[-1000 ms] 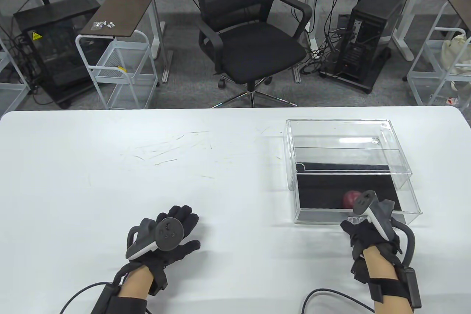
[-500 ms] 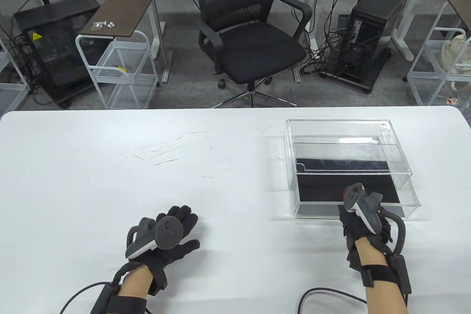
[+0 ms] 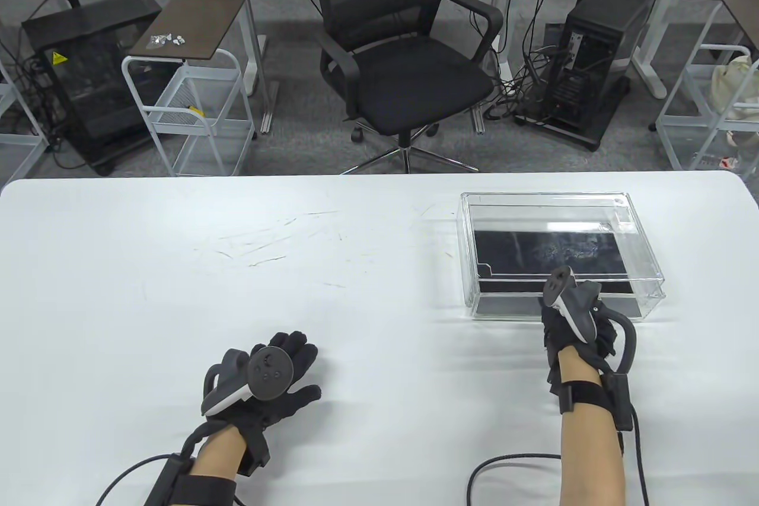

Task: Put the plum into the drawer organizer

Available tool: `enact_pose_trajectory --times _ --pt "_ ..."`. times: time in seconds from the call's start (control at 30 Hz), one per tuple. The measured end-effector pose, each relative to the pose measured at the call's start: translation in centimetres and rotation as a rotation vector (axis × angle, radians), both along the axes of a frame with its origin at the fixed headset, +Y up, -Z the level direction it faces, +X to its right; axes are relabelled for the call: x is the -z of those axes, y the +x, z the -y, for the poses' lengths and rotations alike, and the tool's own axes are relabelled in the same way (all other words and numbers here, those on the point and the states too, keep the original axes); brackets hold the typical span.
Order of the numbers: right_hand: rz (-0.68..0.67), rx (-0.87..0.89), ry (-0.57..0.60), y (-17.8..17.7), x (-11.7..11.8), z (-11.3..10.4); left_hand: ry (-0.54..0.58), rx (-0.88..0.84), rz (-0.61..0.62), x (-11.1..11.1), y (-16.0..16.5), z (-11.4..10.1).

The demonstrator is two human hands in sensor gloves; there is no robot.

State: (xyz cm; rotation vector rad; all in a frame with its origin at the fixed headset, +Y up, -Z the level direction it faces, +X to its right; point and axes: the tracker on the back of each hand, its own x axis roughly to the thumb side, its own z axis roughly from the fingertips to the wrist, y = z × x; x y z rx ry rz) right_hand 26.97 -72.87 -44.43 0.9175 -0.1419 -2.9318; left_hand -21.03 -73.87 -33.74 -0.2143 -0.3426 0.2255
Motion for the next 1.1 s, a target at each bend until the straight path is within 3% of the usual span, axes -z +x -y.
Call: enact_pose_trajectory --times 0.43,0.67,0.83,0.87,1.0,1.1 --pt "0.016 0.020 0.003 0.2 1.0 0.0 -0.015 0.004 -0.006 0.1 -0.1 0.2" --pt "-0.066 -0.013 0.006 -1.0 -1.4 -1.5 -0.008 0.003 0.013 0.2 0.1 0.3" --pt "-0.338 -0.007 0.193 -5.5 -5.1 -4.2 0.016 -0.002 0.039 -0.1 0.4 0.1" --pt "-0.485 0.031 0.219 -7.3 -6.5 -4.7 0.021 -0.003 0.045 -0.1 0.4 0.0" --pt "-0.824 0.075 0.252 -11.7 -10.6 -5.1 0.032 -0.006 0.057 -0.3 0.6 0.0" --pt "-0.957 0.032 0.302 -13.8 -12.9 -4.7 0.040 -0.007 0.067 -0.5 0.8 -0.1"
